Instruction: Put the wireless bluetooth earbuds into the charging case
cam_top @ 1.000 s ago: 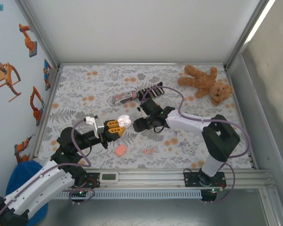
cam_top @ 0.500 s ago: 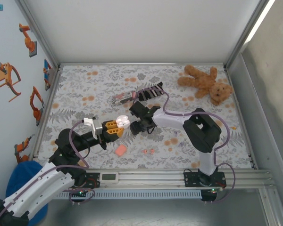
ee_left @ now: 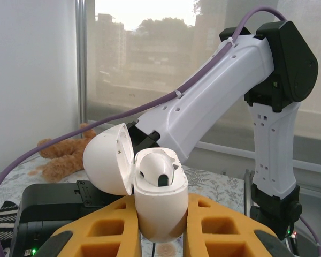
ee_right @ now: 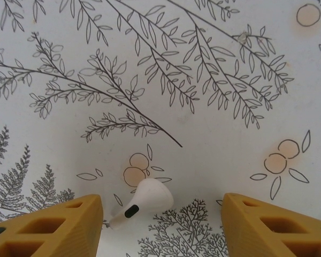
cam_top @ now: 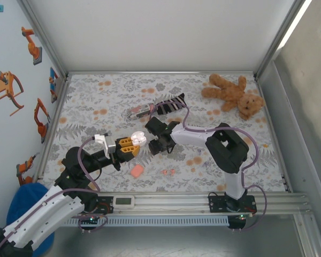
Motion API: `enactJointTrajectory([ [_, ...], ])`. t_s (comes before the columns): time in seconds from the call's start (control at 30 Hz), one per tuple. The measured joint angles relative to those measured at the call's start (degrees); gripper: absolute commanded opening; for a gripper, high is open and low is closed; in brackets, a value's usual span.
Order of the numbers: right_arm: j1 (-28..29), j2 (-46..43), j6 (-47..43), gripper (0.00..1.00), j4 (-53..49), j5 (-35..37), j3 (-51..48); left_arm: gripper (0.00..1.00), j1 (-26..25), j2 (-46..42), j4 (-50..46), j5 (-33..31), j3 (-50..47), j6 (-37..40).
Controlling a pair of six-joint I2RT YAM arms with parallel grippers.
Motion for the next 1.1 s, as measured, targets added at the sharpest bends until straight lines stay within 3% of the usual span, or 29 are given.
enactJointTrajectory([
  [0.53,0.72,-0.04,-0.85,0.51,-2.49,2.1,0.09,0.11,0.0,0.61,-0.11,-0.02,0.0,0.0],
  [1.1,-1.29,-3.54,-1.73,0.51,-2.34,-5.09,2.67,0.11,0.0,0.17,-0.55,-0.07,0.0,0.02],
])
